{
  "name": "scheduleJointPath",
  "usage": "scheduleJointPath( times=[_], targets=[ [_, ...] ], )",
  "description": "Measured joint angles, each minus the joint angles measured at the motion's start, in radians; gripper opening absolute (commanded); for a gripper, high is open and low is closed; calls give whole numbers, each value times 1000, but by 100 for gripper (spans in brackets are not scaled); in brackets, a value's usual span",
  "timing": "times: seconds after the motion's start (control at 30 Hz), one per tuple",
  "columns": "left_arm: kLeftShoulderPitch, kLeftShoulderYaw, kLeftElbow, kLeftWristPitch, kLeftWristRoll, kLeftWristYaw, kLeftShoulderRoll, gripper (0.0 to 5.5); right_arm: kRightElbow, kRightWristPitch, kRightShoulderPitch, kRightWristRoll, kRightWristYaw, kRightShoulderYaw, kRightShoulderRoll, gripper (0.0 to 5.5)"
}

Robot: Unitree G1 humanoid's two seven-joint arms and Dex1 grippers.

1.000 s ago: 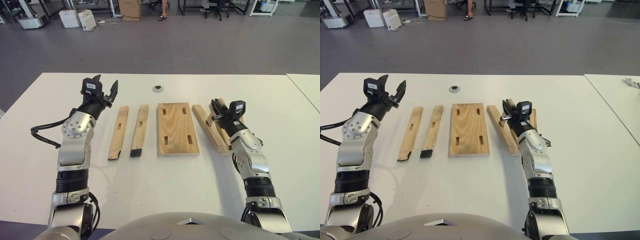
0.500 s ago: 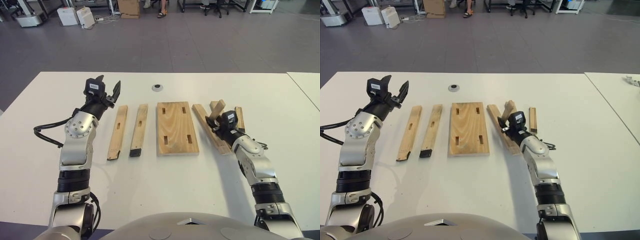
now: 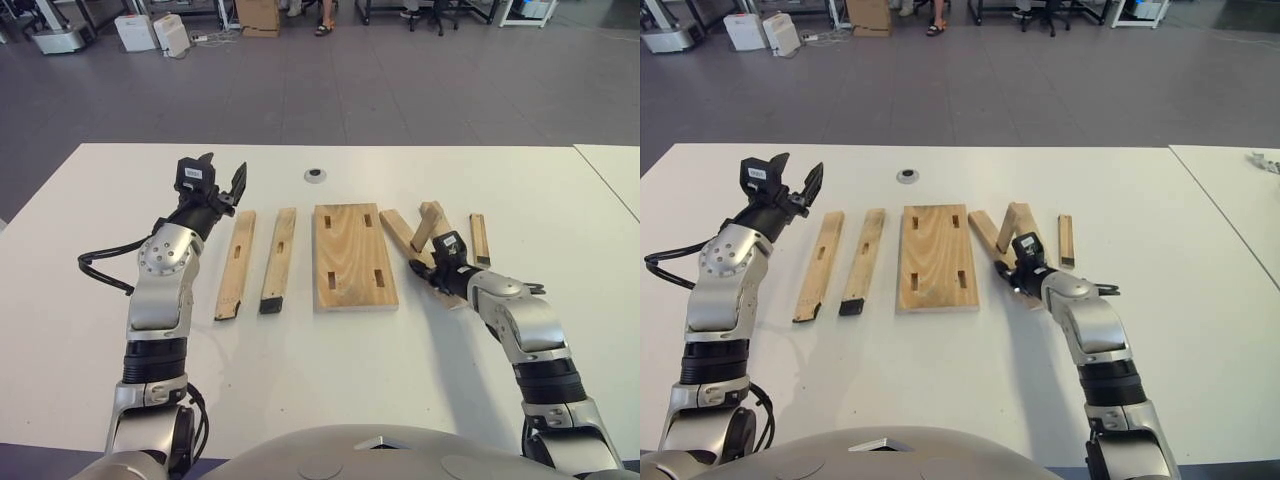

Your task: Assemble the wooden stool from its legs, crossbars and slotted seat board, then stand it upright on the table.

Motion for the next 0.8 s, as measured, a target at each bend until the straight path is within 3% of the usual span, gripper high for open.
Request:
scheduleJointPath(
  times=[0.07, 0.2, 0.3, 0.43, 0.57, 0.8],
  targets=[
    [-3, -15, -3, 12, -1, 0, -6, 304, -2, -4, -1, -11, -7, 10, -3, 208],
    [-5, -14, -43, 141, -115, -13, -63, 383, -21, 14, -1, 24, -26, -52, 32, 208],
    [-26, 6, -66, 317, -303, 16, -193, 413, -153, 11, -33, 123, 42, -93, 47, 208],
    [-139, 105, -72, 527, -637, 112, -376, 413, -299, -55, -92, 211, 206, -65, -1, 208],
    [-198, 192, -54, 631, -870, 228, -447, 344, -336, -105, -110, 271, 306, -56, -27, 208],
    [-212, 183, -121, 675, -1015, 314, -445, 208, -361, -140, -110, 308, 327, -32, -25, 208]
  ],
)
